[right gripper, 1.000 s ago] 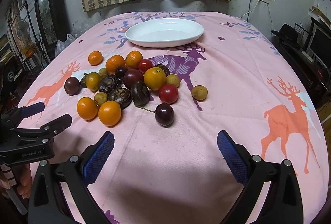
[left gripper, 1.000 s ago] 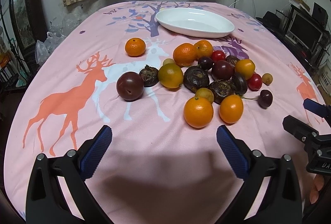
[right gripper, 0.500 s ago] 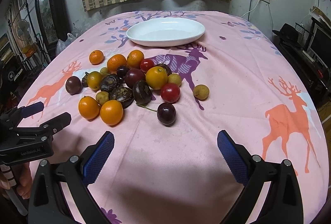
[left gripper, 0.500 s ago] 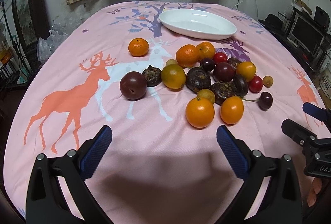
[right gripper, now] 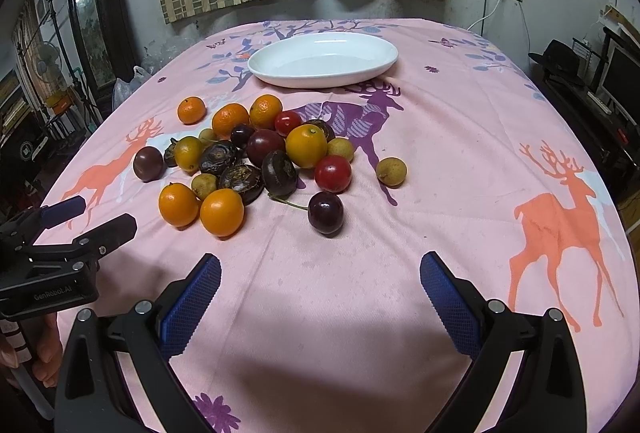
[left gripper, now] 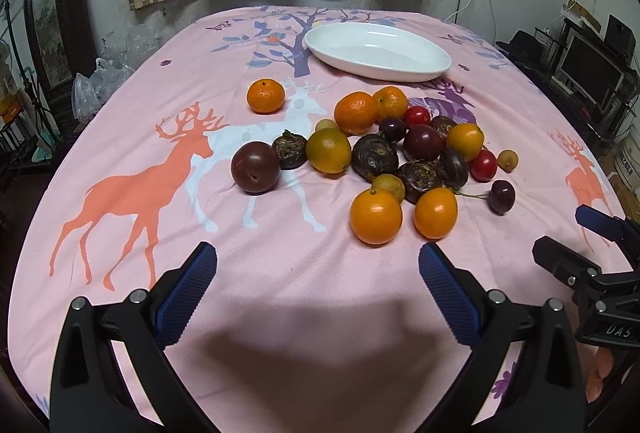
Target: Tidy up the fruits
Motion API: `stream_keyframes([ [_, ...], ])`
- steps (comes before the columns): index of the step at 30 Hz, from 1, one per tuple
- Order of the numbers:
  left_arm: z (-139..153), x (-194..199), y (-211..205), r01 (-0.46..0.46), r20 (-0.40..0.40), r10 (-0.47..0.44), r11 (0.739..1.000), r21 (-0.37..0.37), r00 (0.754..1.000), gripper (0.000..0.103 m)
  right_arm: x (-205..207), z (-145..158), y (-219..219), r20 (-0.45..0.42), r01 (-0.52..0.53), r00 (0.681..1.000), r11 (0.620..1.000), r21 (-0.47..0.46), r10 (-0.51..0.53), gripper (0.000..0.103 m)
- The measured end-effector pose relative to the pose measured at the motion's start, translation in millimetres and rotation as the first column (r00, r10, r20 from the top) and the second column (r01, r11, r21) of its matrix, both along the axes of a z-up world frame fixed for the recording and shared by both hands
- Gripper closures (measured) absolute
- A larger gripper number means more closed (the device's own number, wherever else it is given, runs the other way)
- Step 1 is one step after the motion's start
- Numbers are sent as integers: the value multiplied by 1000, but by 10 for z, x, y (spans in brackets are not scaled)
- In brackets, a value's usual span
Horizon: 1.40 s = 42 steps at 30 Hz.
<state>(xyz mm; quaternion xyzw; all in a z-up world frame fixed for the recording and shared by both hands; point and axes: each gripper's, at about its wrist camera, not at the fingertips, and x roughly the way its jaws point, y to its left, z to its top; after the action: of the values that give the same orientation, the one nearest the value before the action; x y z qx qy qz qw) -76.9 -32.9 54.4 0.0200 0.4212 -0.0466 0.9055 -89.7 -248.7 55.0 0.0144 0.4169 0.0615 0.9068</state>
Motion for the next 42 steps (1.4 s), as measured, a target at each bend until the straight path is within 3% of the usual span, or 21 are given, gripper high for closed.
stream_keyframes([
  [42,35,-62,-52,4,8,-4,1000,-3,1000,4,-61,2,34,0,-11,1000,1000,-4,11,3],
])
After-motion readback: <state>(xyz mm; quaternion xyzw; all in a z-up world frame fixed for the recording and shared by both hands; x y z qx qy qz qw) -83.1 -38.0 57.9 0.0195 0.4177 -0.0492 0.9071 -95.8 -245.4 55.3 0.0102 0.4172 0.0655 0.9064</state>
